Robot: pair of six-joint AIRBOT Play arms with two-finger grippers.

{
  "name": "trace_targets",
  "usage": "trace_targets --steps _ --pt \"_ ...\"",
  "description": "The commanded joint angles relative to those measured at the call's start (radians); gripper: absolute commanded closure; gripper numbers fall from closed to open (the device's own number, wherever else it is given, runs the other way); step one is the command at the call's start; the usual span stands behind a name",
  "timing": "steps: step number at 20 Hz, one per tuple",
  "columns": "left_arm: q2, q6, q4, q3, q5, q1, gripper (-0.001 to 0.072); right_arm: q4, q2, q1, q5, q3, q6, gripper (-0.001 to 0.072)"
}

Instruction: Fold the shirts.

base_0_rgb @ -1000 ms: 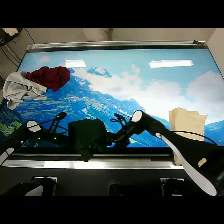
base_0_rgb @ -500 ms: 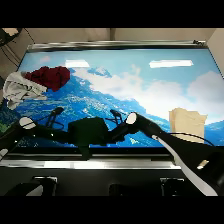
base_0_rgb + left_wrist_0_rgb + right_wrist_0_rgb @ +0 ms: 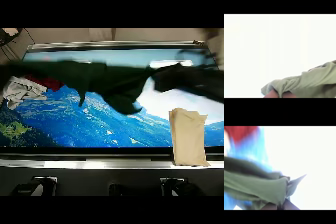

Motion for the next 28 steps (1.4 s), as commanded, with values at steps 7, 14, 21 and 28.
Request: trace_targets --steps 7,14,21,28 --pt "0.079 -0.228 0.270 0.192 -0.106 0.006 0.0680 -0.219 0.221 -0.033 0.213 0.111 0.121 0.0664" --pt "0.070 -0.230 0.216 -0.269 -0.176 0.006 0.0680 -0.092 0.000 -0.033 0.579 -0.072 0.093 0.0662" --pt "-0.274 -0.230 0.088 -0.432 0.193 -0.006 0.0680 0.083 -0.417 -0.033 -0.104 -0.168 0.124 0.0662" --pt "-0.626 -0.225 -0.082 -0.420 0.315 -0.055 0.0680 0.499 -0.655 -0.064 -0.253 -0.160 0.172 0.0073"
